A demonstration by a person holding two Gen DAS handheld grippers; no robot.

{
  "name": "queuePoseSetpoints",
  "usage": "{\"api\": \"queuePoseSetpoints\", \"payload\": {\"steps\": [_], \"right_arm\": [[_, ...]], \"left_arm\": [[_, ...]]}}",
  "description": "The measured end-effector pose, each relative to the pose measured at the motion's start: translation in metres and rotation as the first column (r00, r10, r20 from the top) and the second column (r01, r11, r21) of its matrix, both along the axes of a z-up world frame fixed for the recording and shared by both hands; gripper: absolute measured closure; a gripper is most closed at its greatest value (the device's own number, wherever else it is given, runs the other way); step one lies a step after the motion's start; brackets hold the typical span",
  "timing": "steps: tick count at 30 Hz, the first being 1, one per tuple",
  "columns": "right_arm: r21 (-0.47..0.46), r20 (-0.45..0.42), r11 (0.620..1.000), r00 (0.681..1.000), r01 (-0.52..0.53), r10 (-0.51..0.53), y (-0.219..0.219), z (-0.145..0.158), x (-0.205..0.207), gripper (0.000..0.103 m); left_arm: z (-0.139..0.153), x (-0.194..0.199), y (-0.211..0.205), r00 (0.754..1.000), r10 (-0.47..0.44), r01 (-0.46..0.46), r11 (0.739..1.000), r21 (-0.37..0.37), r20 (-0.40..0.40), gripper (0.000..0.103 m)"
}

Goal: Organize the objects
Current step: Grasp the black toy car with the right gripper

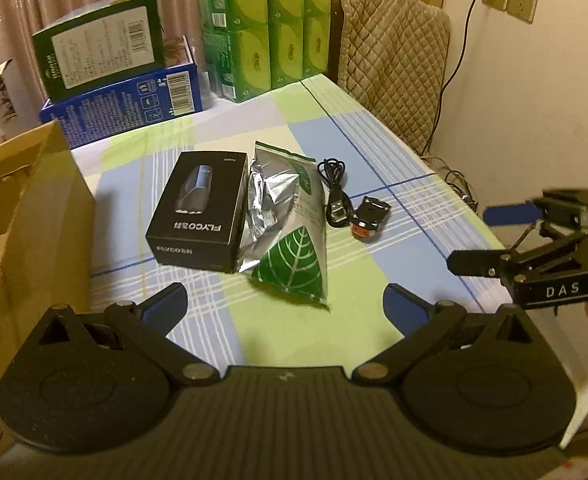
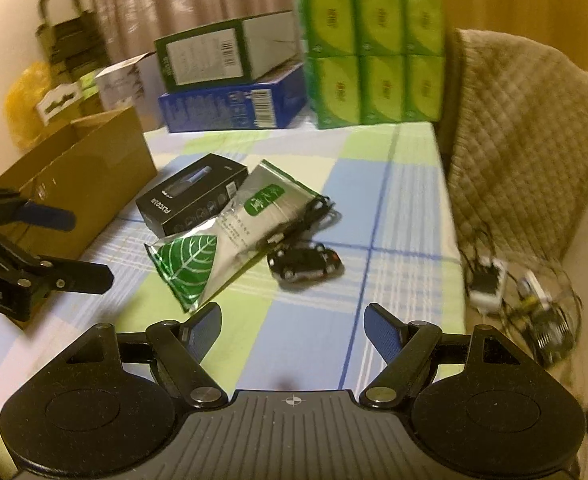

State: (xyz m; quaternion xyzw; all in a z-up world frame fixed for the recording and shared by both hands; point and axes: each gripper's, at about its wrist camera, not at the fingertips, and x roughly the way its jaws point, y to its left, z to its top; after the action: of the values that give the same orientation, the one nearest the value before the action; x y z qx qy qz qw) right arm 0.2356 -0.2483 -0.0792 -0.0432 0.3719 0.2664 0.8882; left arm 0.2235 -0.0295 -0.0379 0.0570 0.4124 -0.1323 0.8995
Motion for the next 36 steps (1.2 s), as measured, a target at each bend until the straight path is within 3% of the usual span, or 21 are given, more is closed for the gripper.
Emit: {"api": "queuePoseSetpoints", "payload": {"steps": [6, 16, 23, 25, 27, 36], "right_arm": [[-0.017, 0.015, 0.998, 0.998, -0.058, 0.058, 0.007, -0.019, 0.041, 0.019], [-0.001, -0.038, 0.992, 0.991, -0.129, 0.129, 0.026, -0.049, 0.091, 0.019], [0.008, -0.078, 0.985, 0.982, -0.17, 0.17, 0.03, -0.06, 0.104, 0.02], [-0.002, -0.076, 0.985, 0.982, -0.174, 0.174, 0.032, -0.061, 0.103, 0.025], [-0.004, -0.07, 0.985, 0.983, -0.172, 0.172, 0.032, -0.061, 0.102, 0.038], [-0.002, -0.07, 0.994, 0.991, -0.112, 0.112, 0.029, -0.049, 0.095, 0.039]], "left_arm": [[-0.02, 0.025, 0.001, 1.0, -0.001, 0.0, 1.0, -0.009, -0.021, 0.001], [-0.045, 0.042, 0.004, 0.999, 0.01, -0.011, 1.0, -0.023, -0.051, 0.001], [-0.052, 0.044, 0.005, 0.999, 0.004, -0.005, 1.0, -0.018, -0.046, 0.001], [-0.052, 0.045, 0.006, 0.999, 0.004, -0.005, 1.0, -0.019, -0.046, 0.001], [-0.052, 0.046, 0.006, 0.999, 0.003, -0.004, 1.0, -0.018, -0.047, 0.001], [-0.049, 0.05, 0.005, 0.999, -0.007, 0.006, 1.0, -0.03, -0.039, 0.001]]}}
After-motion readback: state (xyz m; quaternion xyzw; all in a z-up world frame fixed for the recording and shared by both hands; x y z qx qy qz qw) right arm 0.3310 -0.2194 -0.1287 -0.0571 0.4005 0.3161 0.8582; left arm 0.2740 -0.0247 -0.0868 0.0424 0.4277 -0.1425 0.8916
